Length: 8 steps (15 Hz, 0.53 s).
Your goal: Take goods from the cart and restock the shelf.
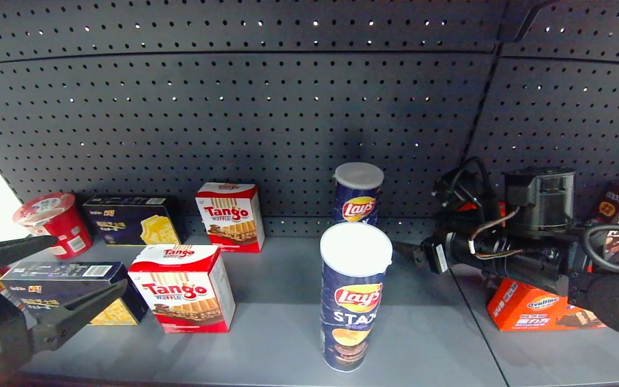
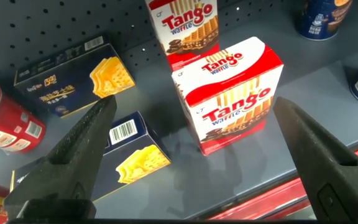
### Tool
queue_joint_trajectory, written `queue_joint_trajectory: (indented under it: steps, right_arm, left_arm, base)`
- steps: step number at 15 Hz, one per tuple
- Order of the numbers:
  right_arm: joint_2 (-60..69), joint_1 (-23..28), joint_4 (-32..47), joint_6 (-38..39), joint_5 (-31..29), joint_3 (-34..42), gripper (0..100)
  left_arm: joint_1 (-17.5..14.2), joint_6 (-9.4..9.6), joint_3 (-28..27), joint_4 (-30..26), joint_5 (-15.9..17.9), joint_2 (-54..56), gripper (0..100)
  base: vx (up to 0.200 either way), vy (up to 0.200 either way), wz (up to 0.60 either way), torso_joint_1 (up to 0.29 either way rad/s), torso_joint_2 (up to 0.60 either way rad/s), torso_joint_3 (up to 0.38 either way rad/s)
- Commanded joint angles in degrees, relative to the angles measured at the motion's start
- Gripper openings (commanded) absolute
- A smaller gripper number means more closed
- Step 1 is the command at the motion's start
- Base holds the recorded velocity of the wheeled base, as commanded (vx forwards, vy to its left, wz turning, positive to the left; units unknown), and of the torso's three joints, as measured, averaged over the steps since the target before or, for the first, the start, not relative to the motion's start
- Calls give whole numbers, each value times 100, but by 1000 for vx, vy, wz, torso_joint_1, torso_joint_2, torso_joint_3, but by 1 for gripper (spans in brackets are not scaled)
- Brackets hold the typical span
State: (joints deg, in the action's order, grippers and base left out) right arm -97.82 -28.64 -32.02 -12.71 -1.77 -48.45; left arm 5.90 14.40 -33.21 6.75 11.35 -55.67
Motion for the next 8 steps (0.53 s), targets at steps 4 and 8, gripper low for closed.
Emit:
queue_joint_trajectory:
  steps: [4,8]
  right_arm:
    - [-519,121,-14,-3,10,-341,100]
    - [-730,51,-58,-3,10,-455,100]
  left_arm:
    - [-1,2,-28,1,-10,-5,100]
    - [-1,2,-2,1,-10,-5,100]
  base:
    - [0,0,0,0,0,0]
    - [0,0,0,0,0,0]
